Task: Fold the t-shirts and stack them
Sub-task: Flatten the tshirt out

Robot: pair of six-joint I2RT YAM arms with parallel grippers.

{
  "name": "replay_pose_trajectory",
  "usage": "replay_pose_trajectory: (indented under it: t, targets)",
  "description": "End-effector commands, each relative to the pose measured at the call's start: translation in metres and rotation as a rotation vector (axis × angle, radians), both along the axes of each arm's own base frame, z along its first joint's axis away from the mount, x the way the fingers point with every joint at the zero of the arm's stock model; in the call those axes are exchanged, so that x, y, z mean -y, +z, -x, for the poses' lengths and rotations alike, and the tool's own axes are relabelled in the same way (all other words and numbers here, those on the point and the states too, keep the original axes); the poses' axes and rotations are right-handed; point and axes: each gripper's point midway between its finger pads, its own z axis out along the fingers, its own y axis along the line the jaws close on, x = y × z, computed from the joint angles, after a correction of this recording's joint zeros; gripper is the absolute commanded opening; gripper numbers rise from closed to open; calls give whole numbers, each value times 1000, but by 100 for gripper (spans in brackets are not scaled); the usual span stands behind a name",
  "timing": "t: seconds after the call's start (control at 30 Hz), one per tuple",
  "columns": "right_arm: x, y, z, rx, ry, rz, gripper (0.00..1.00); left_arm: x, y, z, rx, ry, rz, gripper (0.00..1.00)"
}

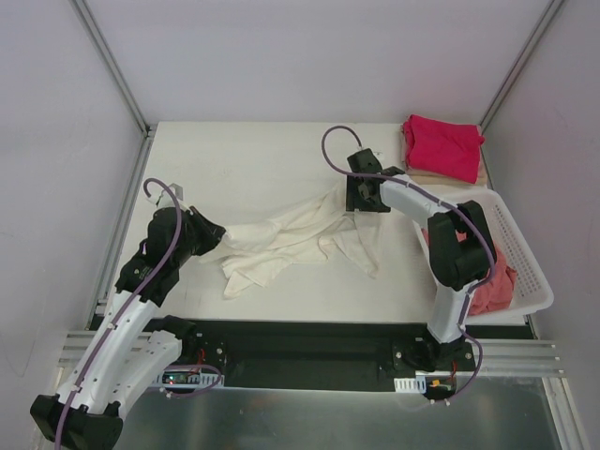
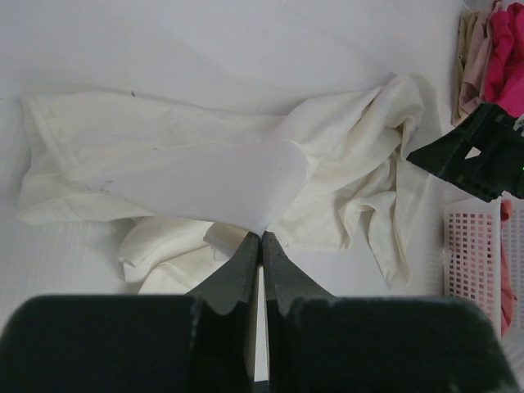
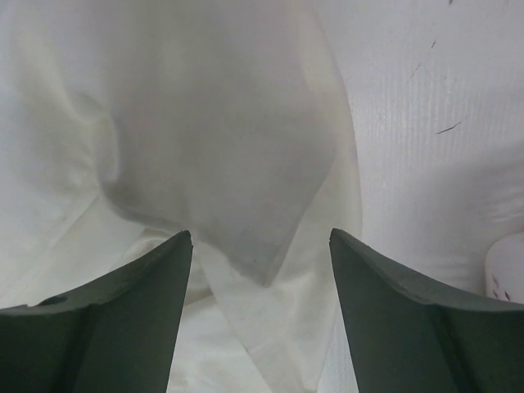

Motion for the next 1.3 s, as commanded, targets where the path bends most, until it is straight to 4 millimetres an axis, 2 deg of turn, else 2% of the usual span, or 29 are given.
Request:
replay_pose_trajectory:
  t: [0.0, 0.1, 0.13, 0.23, 0.37, 0.43, 0.6, 0.77, 0.8, 0.87, 0.97, 1.0, 1.07, 1.1, 1.13, 1.17, 1.2, 1.23, 1.27]
  targets:
    - [-6, -7, -2, -35, 21, -23, 70, -8, 19, -10, 53, 32, -29, 0]
    - [-9, -6, -12, -8, 24, -34, 44, -8, 17, -13, 43, 36, -35, 0]
    - [-12, -3, -16, 6, 33, -39, 28, -9, 16, -13, 39, 41, -36, 0]
    - [-9, 7, -23, 34, 24, -16, 20, -9, 15, -16, 31, 45, -43, 0]
    - [3, 32, -24, 82, 17, 34, 17, -11, 16, -19, 31, 59, -54, 0]
    - [7, 41, -23, 90, 17, 46, 23, -12, 19, -19, 36, 60, -54, 0]
    - [9, 43, -22, 73, 27, 56, 23, -11, 22, -19, 44, 58, -48, 0]
    - [4, 34, -24, 38, 38, 39, 17, -11, 23, -17, 53, 52, -47, 0]
    - [4, 33, -25, 35, 40, 40, 13, -11, 23, -17, 55, 54, -48, 0]
    - [3, 36, -26, 42, 43, 37, 3, -11, 25, -17, 59, 53, -52, 0]
    - [8, 52, -26, 88, 38, 46, 1, -15, 33, -19, 84, 61, -67, 0]
    - [11, 70, -23, 131, 34, 40, 1, -16, 37, -19, 96, 62, -71, 0]
    - [20, 96, -19, 191, 26, 46, 1, -20, 62, -18, 161, 68, -79, 0]
    - [24, 127, -13, 261, 23, 20, 1, -21, 74, -17, 191, 72, -80, 0]
    - [27, 141, -7, 292, 22, 5, 1, -26, 101, -14, 261, 87, -80, 0]
    - [28, 158, -2, 328, 21, -17, 1, -30, 114, -11, 296, 100, -76, 0]
    - [34, 193, 11, 407, 40, -42, 1, -33, 128, -7, 329, 114, -68, 0]
    - [36, 209, 19, 442, 49, -62, 1, -38, 156, 4, 404, 132, -42, 0]
    - [39, 227, 28, 484, 58, -85, 1, -42, 171, 11, 446, 143, -28, 0]
